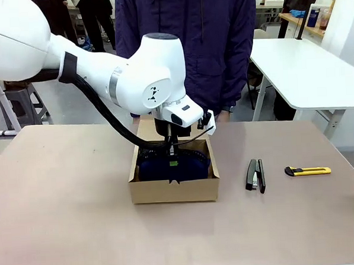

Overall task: Pack the item into the box.
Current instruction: Pick up the item indicated by the person and place it inside the Mailer Box.

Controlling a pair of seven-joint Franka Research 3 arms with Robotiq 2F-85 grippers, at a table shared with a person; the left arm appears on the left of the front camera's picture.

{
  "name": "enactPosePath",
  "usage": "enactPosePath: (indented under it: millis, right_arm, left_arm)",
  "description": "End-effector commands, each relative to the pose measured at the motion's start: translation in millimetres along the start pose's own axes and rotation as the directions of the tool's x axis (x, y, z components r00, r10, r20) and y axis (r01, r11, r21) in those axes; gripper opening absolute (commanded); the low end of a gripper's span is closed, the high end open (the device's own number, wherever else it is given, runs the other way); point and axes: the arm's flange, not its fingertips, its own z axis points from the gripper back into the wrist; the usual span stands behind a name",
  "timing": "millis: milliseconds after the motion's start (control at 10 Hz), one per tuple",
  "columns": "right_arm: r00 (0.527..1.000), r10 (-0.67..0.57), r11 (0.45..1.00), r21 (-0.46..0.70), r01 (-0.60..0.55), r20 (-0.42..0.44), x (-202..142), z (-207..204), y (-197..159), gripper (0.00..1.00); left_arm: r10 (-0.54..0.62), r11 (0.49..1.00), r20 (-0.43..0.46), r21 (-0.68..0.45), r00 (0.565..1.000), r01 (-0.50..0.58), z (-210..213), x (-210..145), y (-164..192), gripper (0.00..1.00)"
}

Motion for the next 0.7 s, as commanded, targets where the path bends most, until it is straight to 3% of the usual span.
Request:
enactPosePath:
  millis: [0, 200, 300, 400, 600]
  right_arm:
    - [1.000, 0.017, 1.000, 0.017, -0.017, 0.019, 3.4, -1.7, 0.9, 1.00]
    - [1.000, 0.017, 1.000, 0.017, -0.017, 0.019, 3.4, -1.7, 0.9, 1.00]
    - [1.000, 0.017, 1.000, 0.017, -0.017, 0.019, 3.4, -1.7, 0.9, 1.00]
    - [1.000, 0.017, 1.000, 0.017, -0.017, 0.019, 3.4, -1.7, 0.9, 1.00]
    - [1.000, 0.017, 1.000, 0.017, -0.017, 0.019, 3.4, -1.7, 0.9, 1.00]
  left_arm:
    - [0.005, 1.000, -0.008, 0.006, 1.000, -0.005, 1.6, 1.0, 1.1, 0.00]
    - [-0.004, 1.000, -0.009, -0.007, 1.000, 0.003, 1.5, 0.4, 0.2, 0.00]
    - [-0.010, 1.000, -0.003, -0.010, 1.000, 0.010, 2.6, 0.5, -1.3, 0.22]
    - [-0.012, 1.000, 0.003, -0.011, 1.000, 0.012, 3.3, 0.8, -2.2, 0.66]
    - [-0.020, 1.000, -0.001, -0.008, 1.000, 0.020, 4.5, 1.1, -4.1, 1.00]
